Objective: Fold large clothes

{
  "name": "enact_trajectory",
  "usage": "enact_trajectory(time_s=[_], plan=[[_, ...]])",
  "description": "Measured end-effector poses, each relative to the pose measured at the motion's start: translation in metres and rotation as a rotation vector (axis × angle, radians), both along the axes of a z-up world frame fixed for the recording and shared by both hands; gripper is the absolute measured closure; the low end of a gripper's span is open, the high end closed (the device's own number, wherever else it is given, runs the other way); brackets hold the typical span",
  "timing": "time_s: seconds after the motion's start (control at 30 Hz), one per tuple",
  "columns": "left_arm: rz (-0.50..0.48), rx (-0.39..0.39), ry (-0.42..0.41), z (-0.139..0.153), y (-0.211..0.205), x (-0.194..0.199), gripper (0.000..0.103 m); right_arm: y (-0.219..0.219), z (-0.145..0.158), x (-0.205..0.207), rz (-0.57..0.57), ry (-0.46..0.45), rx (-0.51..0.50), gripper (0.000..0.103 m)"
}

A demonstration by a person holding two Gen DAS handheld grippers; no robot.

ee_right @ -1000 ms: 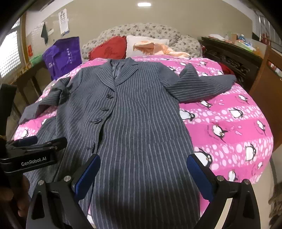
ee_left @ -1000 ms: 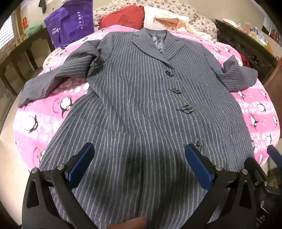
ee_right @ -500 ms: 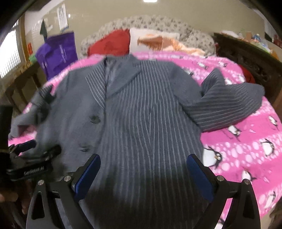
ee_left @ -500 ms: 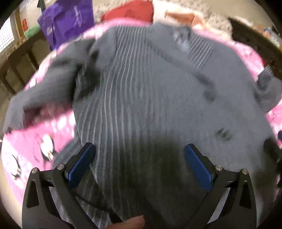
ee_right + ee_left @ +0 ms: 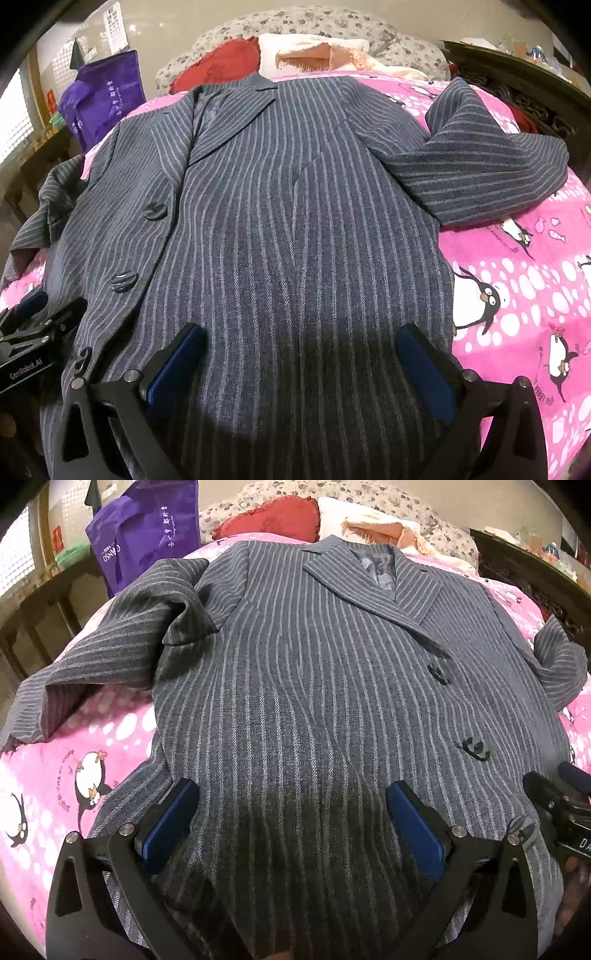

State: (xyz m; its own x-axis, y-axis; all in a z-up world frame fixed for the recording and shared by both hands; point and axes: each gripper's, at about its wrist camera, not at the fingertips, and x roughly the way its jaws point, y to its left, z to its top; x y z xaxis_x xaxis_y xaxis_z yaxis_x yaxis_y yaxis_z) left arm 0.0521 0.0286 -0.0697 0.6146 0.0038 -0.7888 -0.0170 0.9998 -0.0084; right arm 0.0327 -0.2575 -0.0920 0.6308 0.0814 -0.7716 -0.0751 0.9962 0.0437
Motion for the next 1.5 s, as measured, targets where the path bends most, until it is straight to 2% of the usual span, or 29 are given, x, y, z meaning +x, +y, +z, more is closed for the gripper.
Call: enact_trajectory(time_s=[0.3, 0.67, 0.77, 0.87, 0.93, 1.07, 1.13, 1.5], plan=[[-0.025, -0.053, 0.013, -0.001, 0.004, 0.008, 0.000, 0.000, -0.001, 0.001, -0.001, 0.002, -0.002, 0.000], [-0.036, -0.067, 0.028, 0.006, 0.004, 0.012, 0.000, 0.000, -0.002, 0.000, -0.002, 0.005, -0.006, 0.000], [-0.031, -0.102, -0.003, 0.025, 0.005, 0.021, 0.000, 0.000, -0.002, 0.000, -0.002, 0.006, -0.010, 0.000], [-0.036, -0.116, -0.079, 0.043, 0.004, 0.020, 0.000, 0.000, -0.002, 0.000, -0.002, 0.006, -0.013, 0.000], [-0.067, -0.112, -0.081, 0.037, 0.000, 0.022, 0.000, 0.000, -0.002, 0.000, -0.002, 0.006, -0.013, 0.000], [-0.080, -0.060, 0.004, 0.002, -0.005, 0.029, 0.000, 0.000, -0.002, 0.000, 0.000, 0.006, -0.008, 0.000], [-0.076, -0.090, 0.006, 0.002, 0.000, 0.030, 0.000, 0.000, -0.002, 0.000, 0.000, 0.004, -0.007, 0.000], [-0.075, -0.080, 0.009, 0.003, -0.001, 0.030, 0.000, -0.001, -0.002, 0.000, 0.001, 0.005, -0.005, 0.000]])
